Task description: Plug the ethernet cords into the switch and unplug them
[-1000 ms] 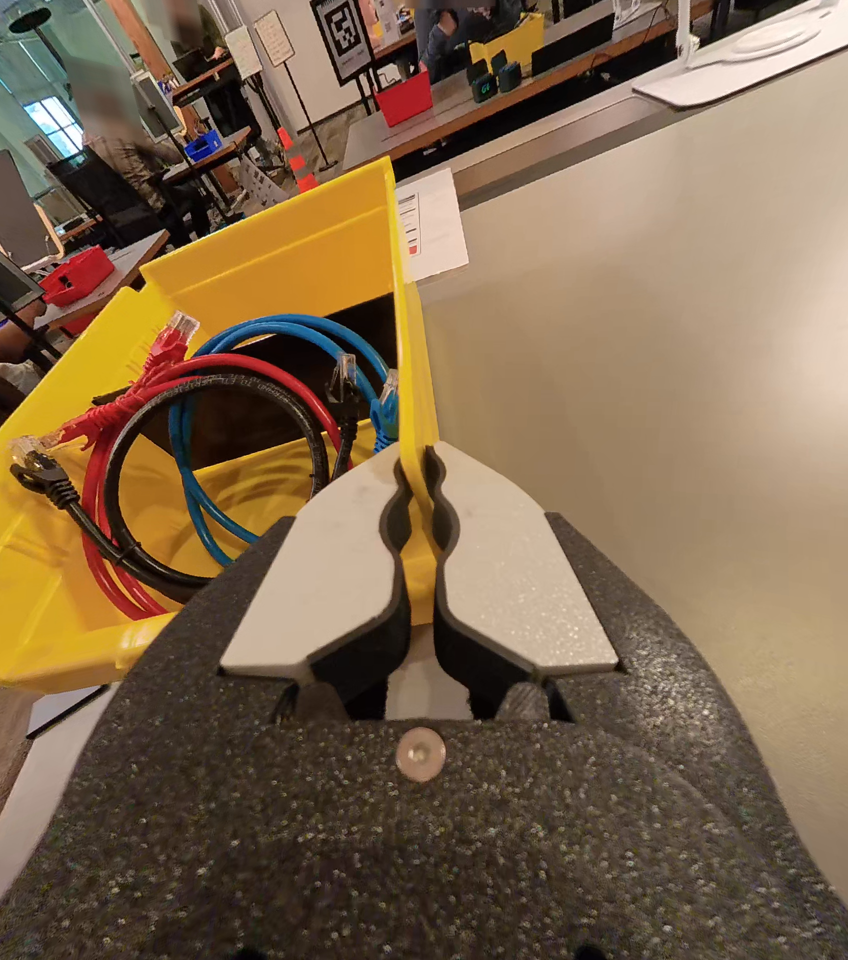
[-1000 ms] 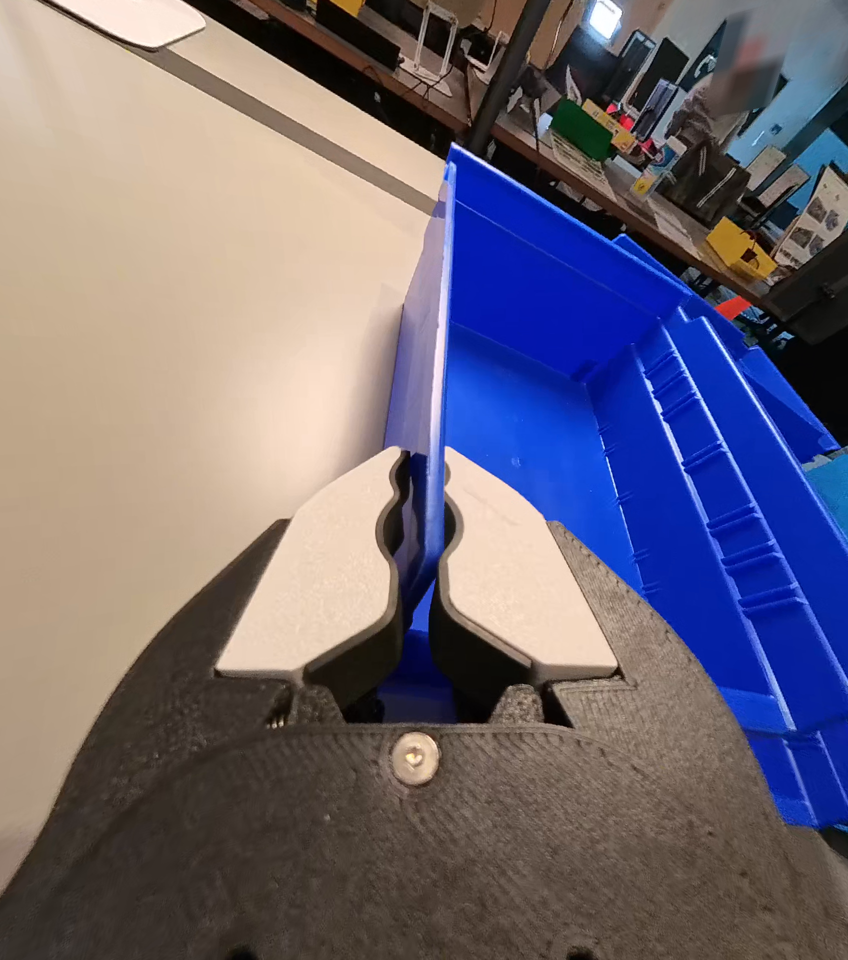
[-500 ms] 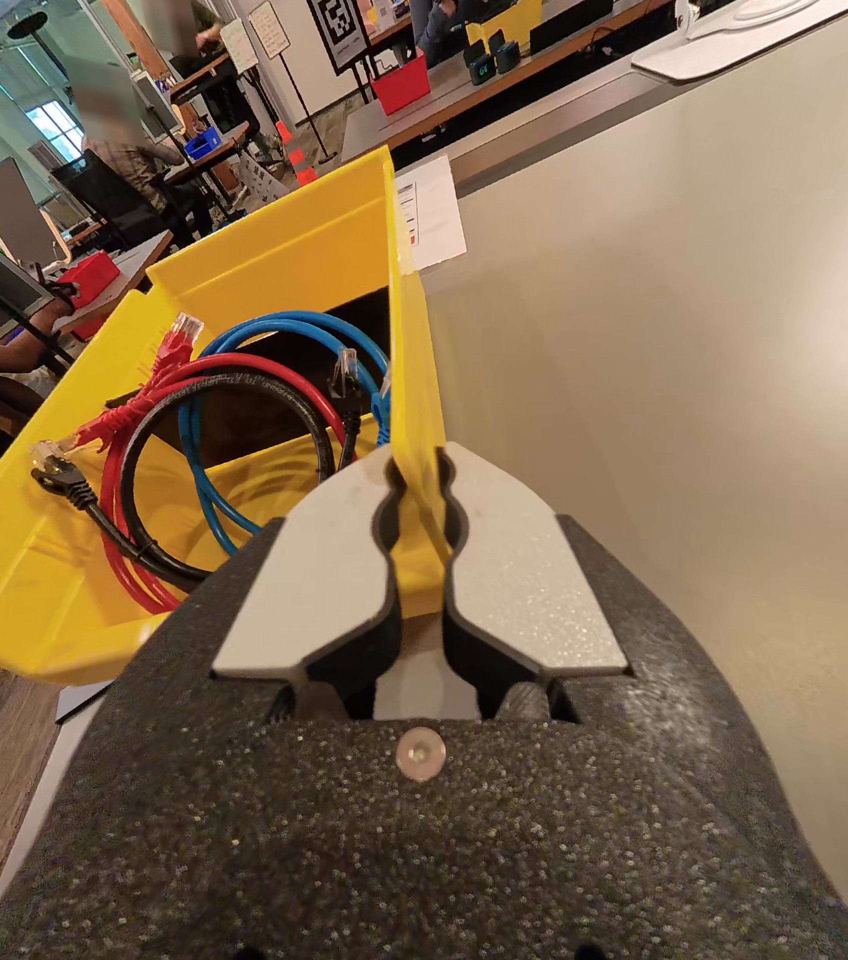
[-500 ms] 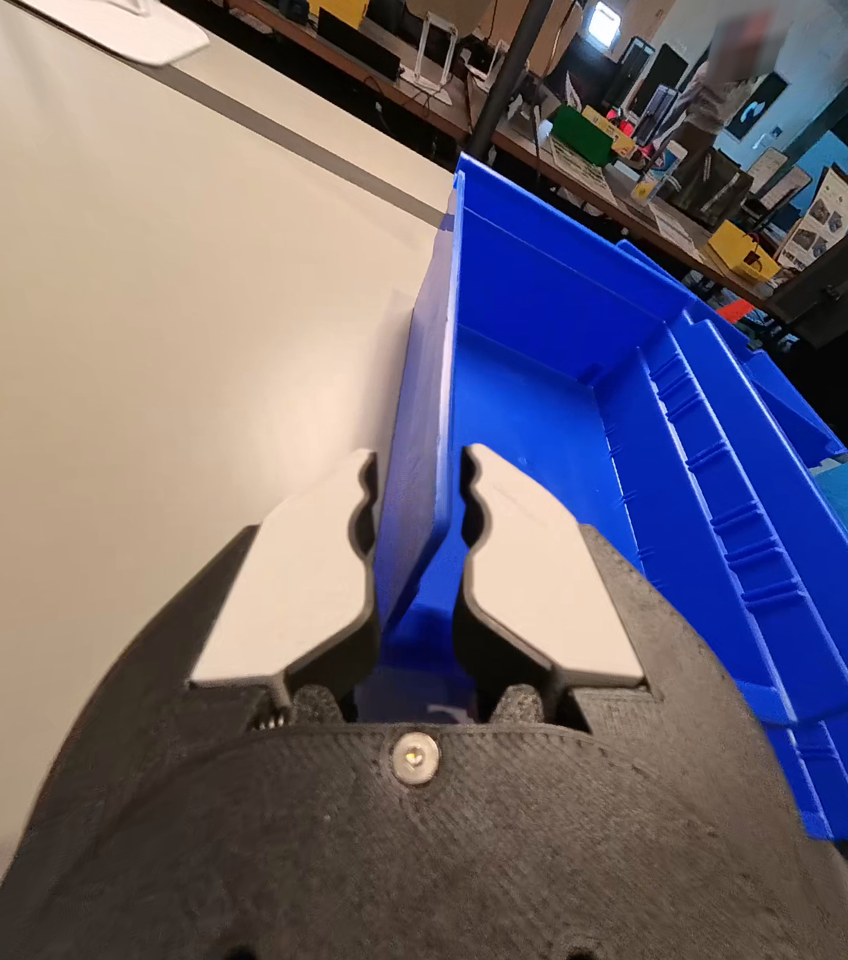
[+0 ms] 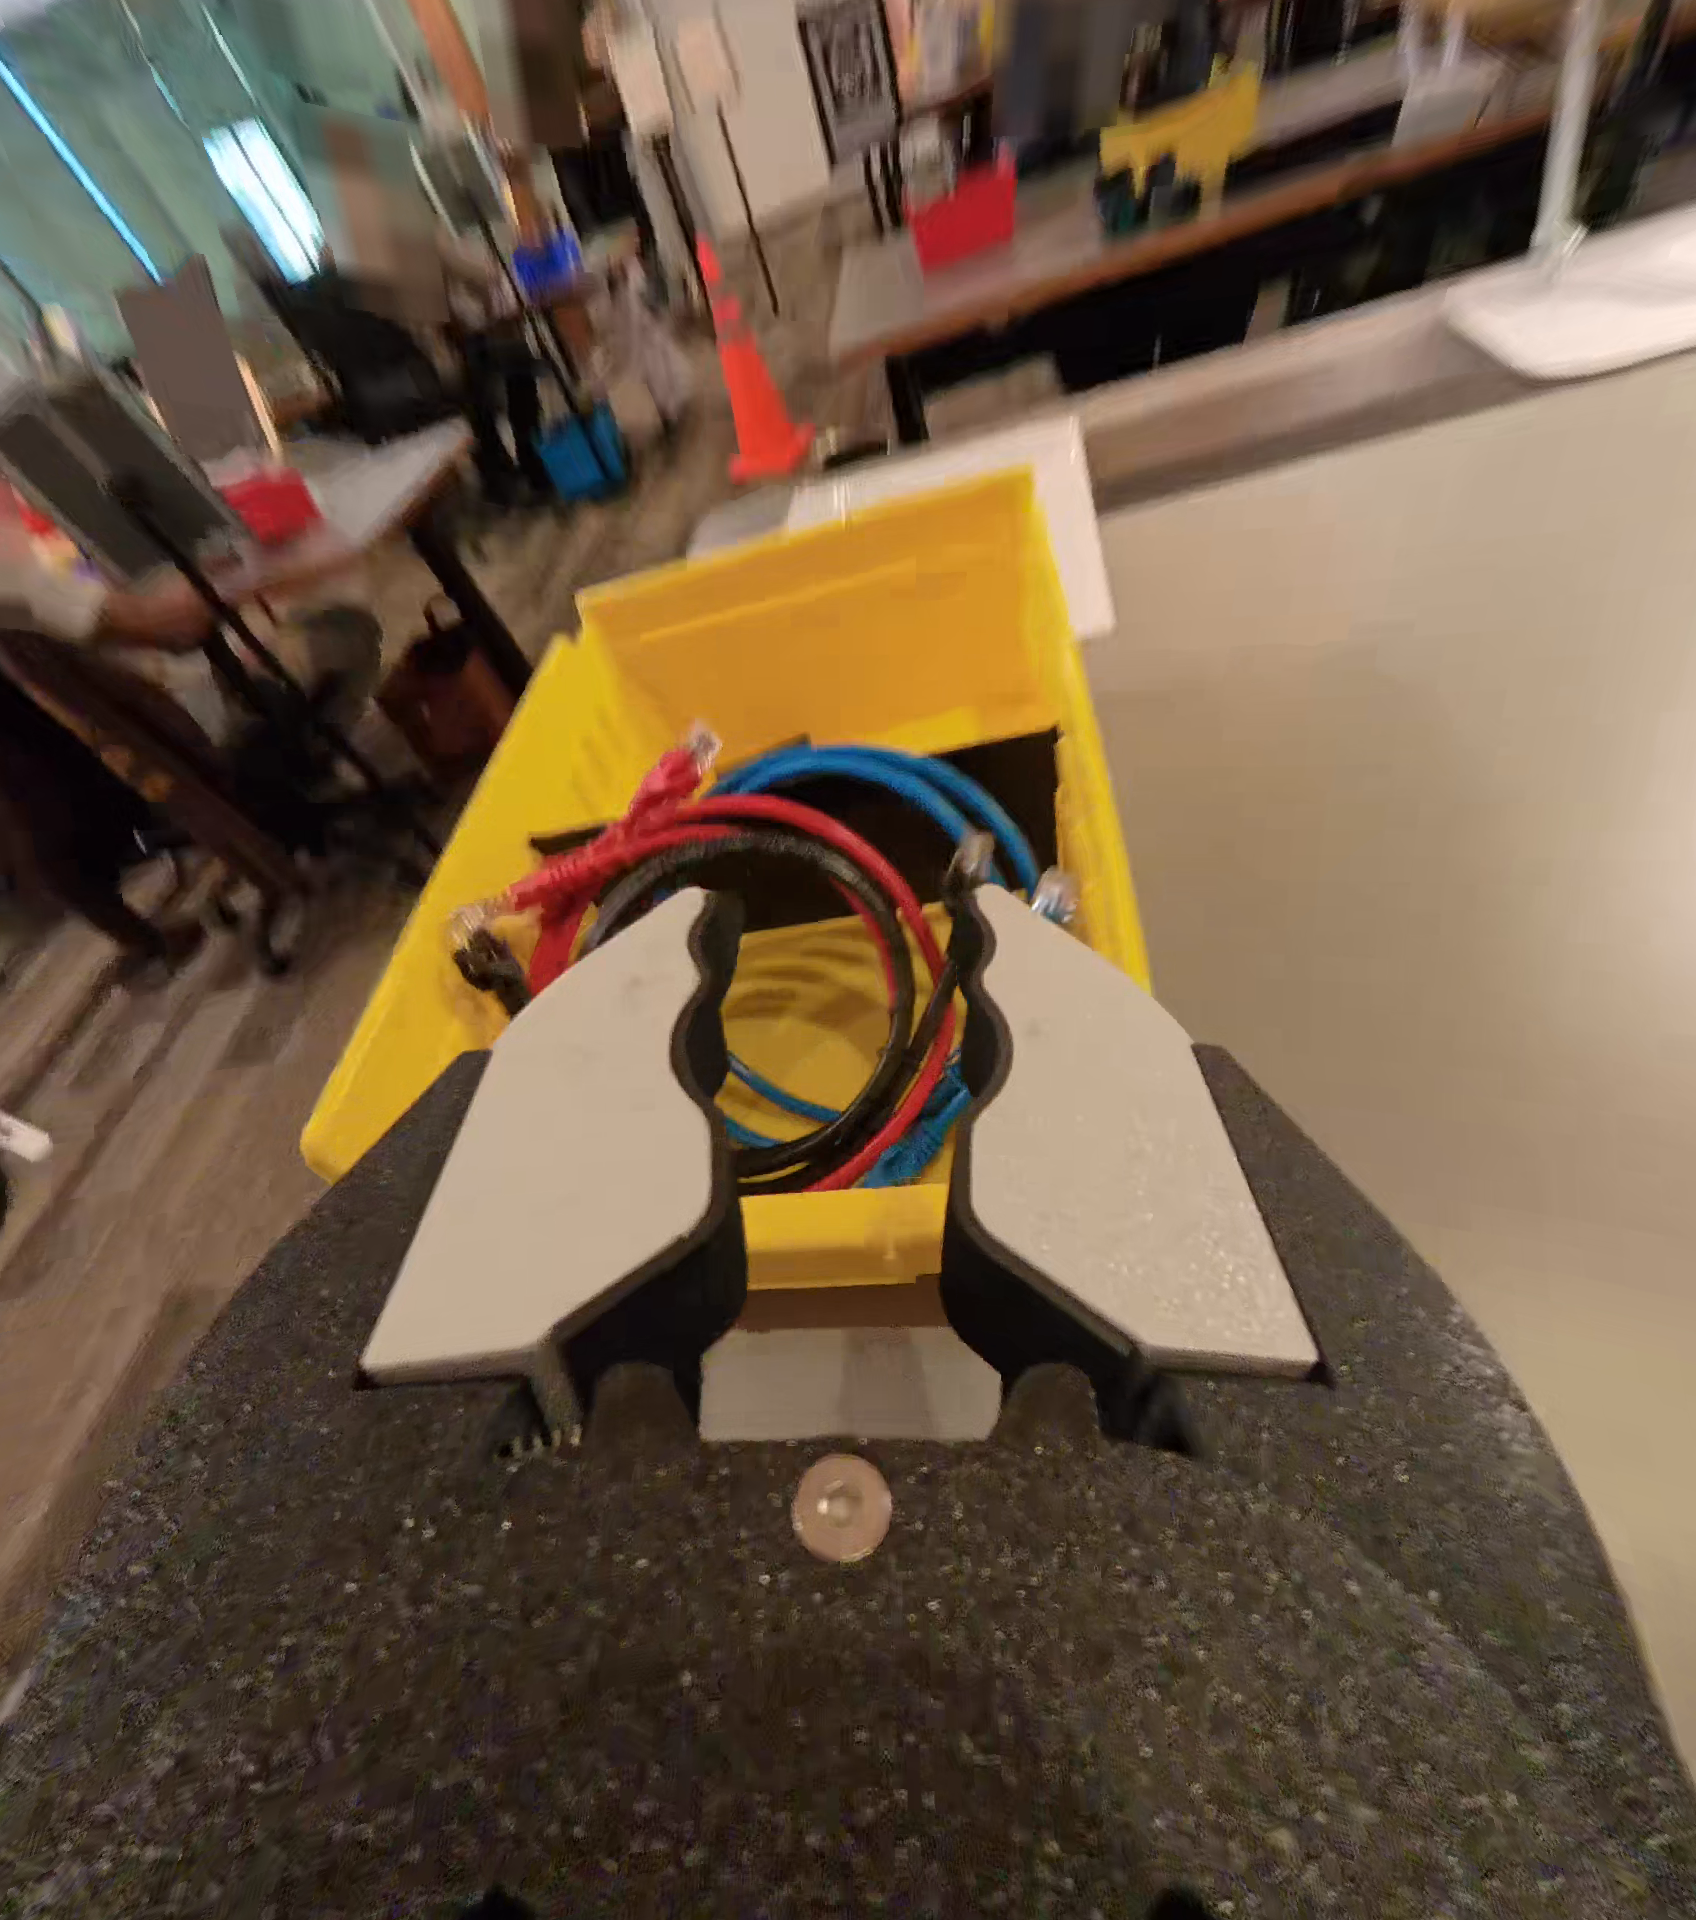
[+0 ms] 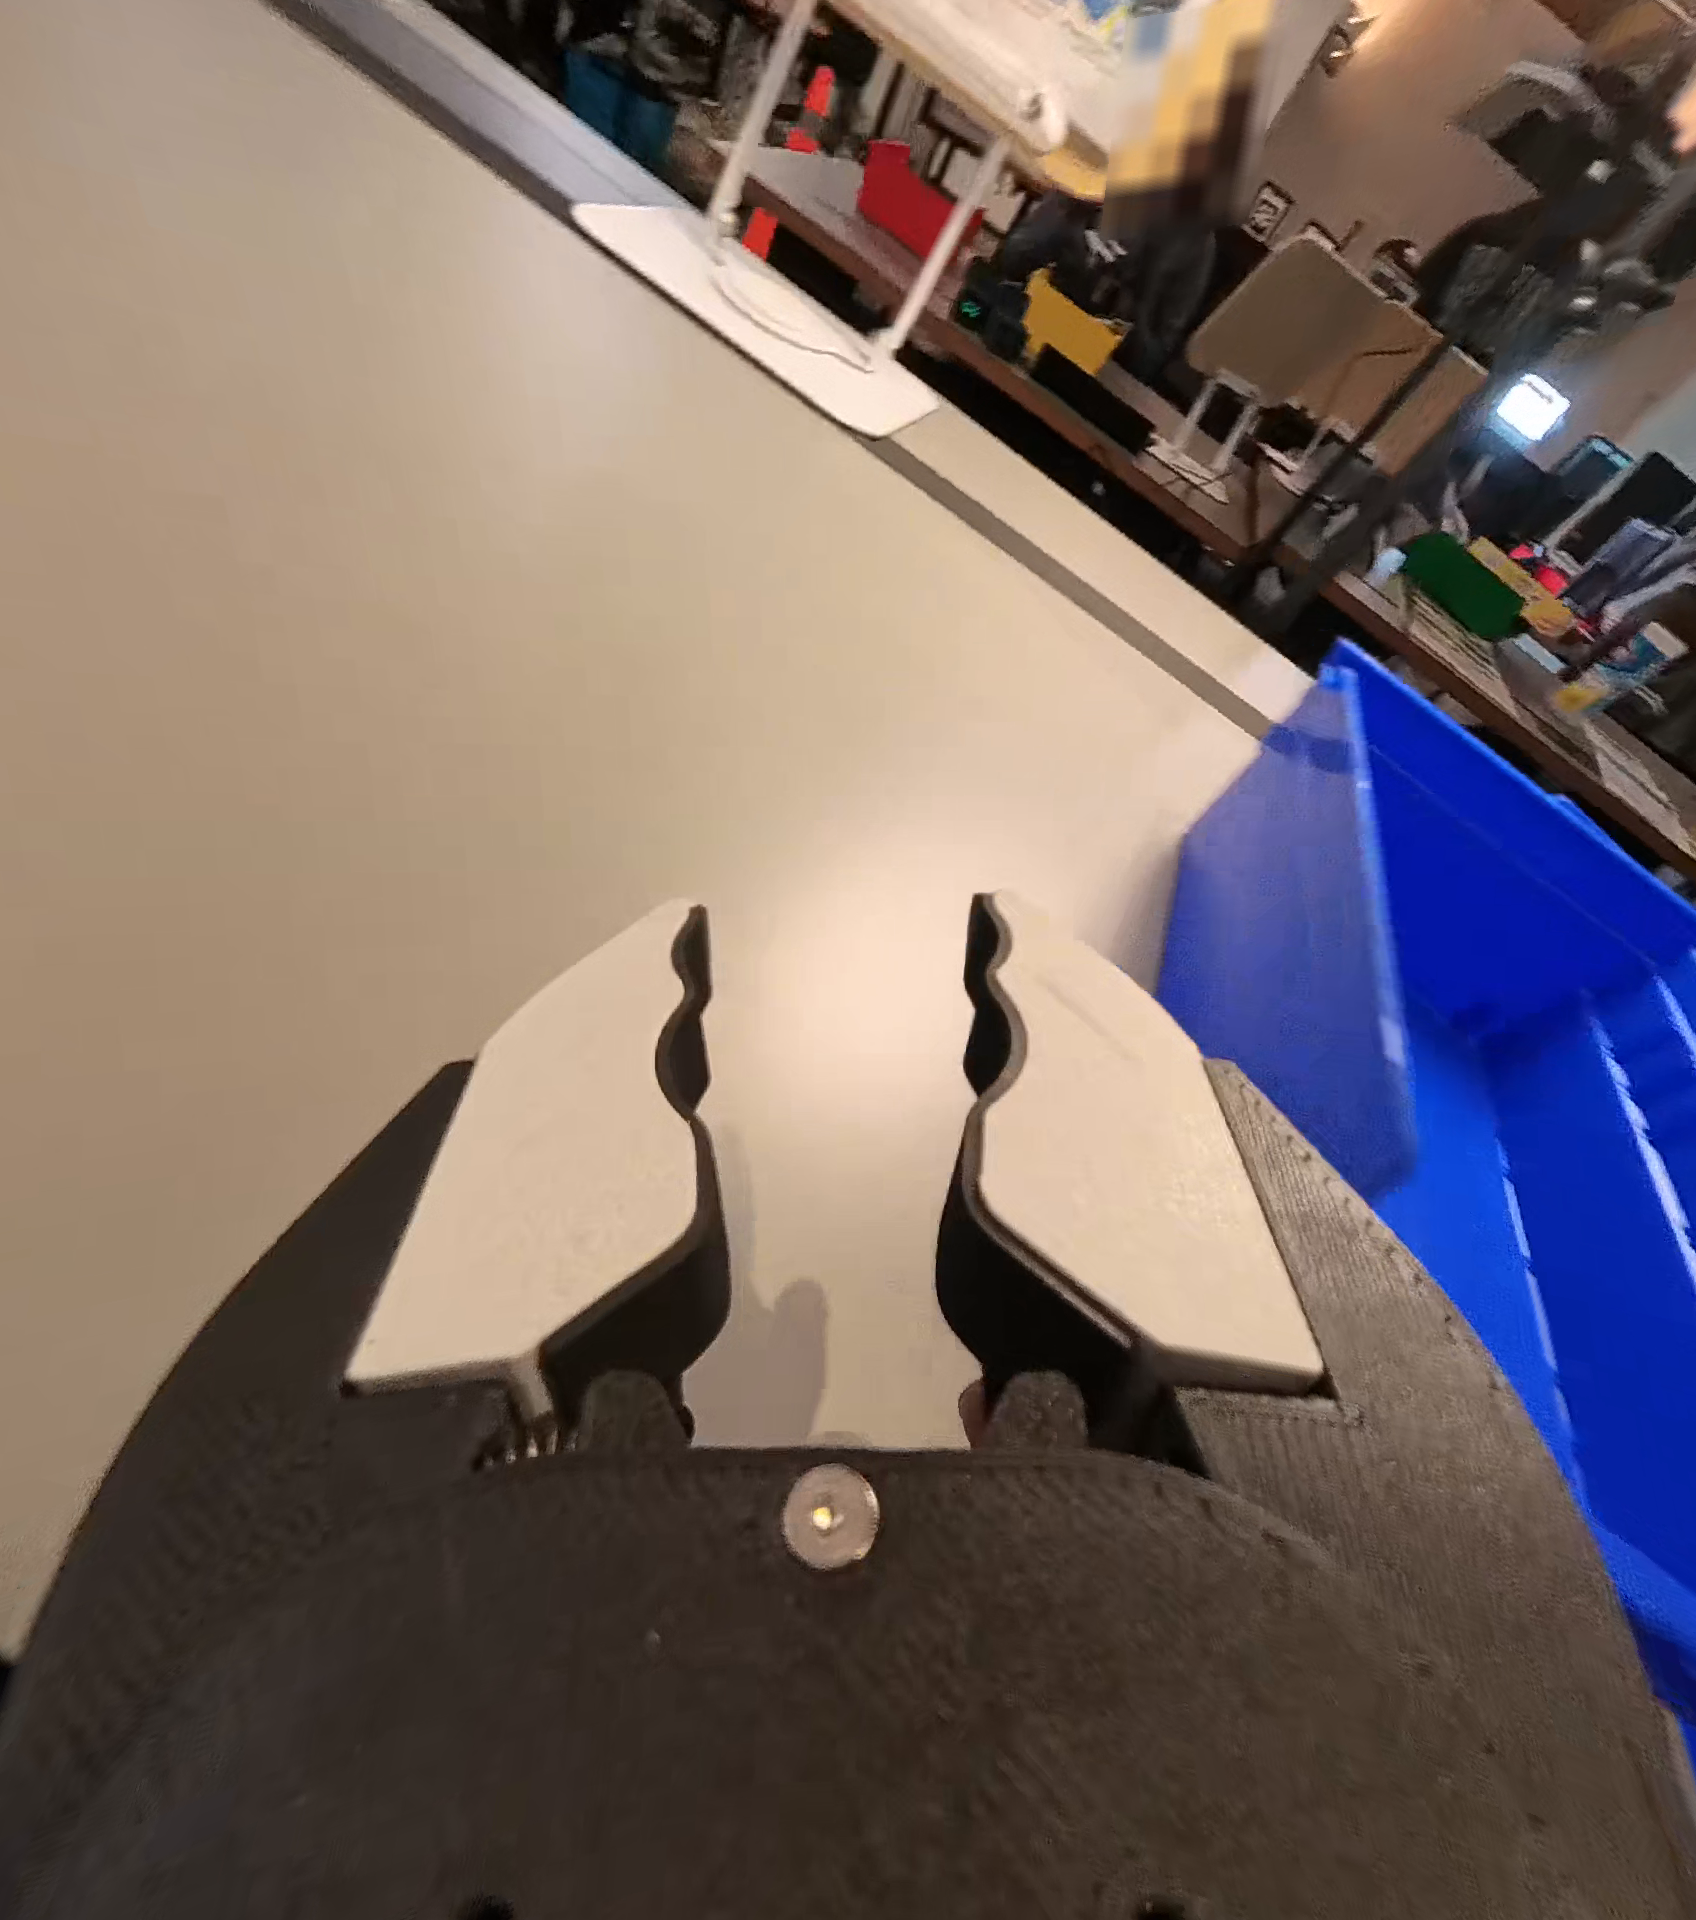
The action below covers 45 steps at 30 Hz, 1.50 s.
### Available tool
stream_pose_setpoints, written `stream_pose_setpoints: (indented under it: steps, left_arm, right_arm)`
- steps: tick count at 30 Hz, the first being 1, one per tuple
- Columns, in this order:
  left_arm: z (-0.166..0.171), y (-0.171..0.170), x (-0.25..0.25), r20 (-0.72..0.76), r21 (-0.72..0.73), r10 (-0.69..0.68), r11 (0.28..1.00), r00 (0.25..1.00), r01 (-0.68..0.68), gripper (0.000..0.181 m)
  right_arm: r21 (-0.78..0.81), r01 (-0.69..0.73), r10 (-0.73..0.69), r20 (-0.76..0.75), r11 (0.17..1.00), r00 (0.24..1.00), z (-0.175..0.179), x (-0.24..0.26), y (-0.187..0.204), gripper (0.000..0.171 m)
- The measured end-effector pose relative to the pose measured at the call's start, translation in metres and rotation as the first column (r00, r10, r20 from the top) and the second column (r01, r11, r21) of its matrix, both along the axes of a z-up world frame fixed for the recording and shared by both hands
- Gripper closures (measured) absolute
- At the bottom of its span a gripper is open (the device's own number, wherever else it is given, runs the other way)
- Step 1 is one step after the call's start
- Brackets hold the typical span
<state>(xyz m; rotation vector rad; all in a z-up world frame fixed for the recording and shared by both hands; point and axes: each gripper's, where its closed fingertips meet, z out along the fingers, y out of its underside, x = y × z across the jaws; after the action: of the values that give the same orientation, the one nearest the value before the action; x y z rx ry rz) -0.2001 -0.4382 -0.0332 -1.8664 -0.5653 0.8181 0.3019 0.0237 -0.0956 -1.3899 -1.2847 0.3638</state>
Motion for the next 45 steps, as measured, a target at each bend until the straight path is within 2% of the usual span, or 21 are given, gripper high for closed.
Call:
stream_pose_setpoints:
  steps: [2,4,6,10,14,16,18,21,23,26,28,32,35,38,40,42,45]
  left_arm:
    - [-0.026,0.008,-0.017,0.183,-0.021,0.002,1.000,0.983,0.002,0.137]
    - [-0.045,0.026,-0.022,0.379,0.060,-0.070,0.997,0.923,0.051,0.126]
    - [-0.057,0.037,-0.030,0.487,0.095,-0.095,0.994,0.868,0.056,0.123]
    - [-0.077,0.046,-0.047,0.540,-0.009,-0.057,0.997,0.840,0.074,0.114]
    - [-0.096,0.051,-0.058,0.576,-0.079,-0.034,0.992,0.817,0.097,0.117]
    - [-0.104,0.055,-0.055,0.609,-0.090,-0.055,0.986,0.791,0.137,0.131]
    - [-0.103,0.056,-0.053,0.601,-0.097,-0.061,0.984,0.797,0.148,0.136]
    - [-0.100,0.059,-0.046,0.594,-0.061,-0.111,0.981,0.797,0.182,0.152]
    - [-0.097,0.058,-0.044,0.573,-0.050,-0.124,0.981,0.810,0.186,0.153]
    - [-0.085,0.054,-0.041,0.520,-0.031,-0.141,0.982,0.843,0.184,0.155]
    - [-0.065,0.053,-0.038,0.467,0.031,-0.170,0.984,0.868,0.176,0.155]
    - [0.002,0.051,-0.026,0.294,0.122,-0.217,0.975,0.931,0.188,0.156]
    - [0.066,0.063,0.005,0.152,0.182,-0.294,0.947,0.944,0.265,0.156]
    - [0.112,0.094,0.058,0.051,0.167,-0.419,0.899,0.907,0.406,0.156]
    - [0.124,0.124,0.099,0.022,0.135,-0.520,0.848,0.854,0.513,0.156]
    - [0.119,0.158,0.141,0.029,0.097,-0.615,0.787,0.788,0.610,0.156]
    - [0.084,0.210,0.196,0.099,0.032,-0.718,0.694,0.689,0.719,0.156]
  right_arm:
    - [-0.009,-0.029,0.029,0.019,1.000,0.999,-0.010,-0.022,-0.006,0.124]
    - [-0.026,-0.052,0.053,0.028,0.998,0.998,-0.018,-0.038,-0.012,0.125]
    - [-0.032,-0.068,0.070,0.055,0.997,0.996,-0.025,-0.048,-0.015,0.127]
    - [-0.003,-0.067,0.067,0.080,0.998,0.995,-0.027,-0.051,-0.015,0.128]
    - [-0.025,-0.072,0.073,0.076,0.997,0.994,-0.028,-0.051,-0.015,0.129]
    - [-0.023,-0.072,0.073,0.088,0.997,0.993,-0.029,-0.052,-0.015,0.129]
    - [0.002,-0.079,0.078,0.093,0.997,0.993,-0.029,-0.052,-0.017,0.129]
    - [0.057,-0.091,0.084,0.110,0.994,0.990,-0.030,-0.051,-0.021,0.129]
    - [0.093,-0.080,0.067,0.137,0.992,0.988,-0.032,-0.048,-0.020,0.129]
    - [0.125,-0.067,0.045,0.170,0.990,0.984,-0.036,-0.041,-0.017,0.129]
    - [0.129,-0.054,0.031,0.172,0.990,0.985,-0.036,-0.036,-0.012,0.129]
    - [0.110,-0.024,0.007,0.154,0.994,0.988,-0.034,-0.026,-0.002,0.130]
    - [0.091,-0.004,-0.008,0.137,0.996,0.991,-0.032,-0.023,0.004,0.130]
    - [0.097,0.016,-0.029,0.138,0.995,0.990,-0.032,-0.022,0.006,0.131]
    - [0.127,0.030,-0.049,0.148,0.991,0.988,-0.033,-0.022,0.007,0.131]
    - [0.168,0.038,-0.066,0.162,0.985,0.985,-0.033,-0.022,0.007,0.131]
    - [0.231,0.043,-0.088,0.188,0.972,0.978,-0.035,-0.023,0.006,0.132]
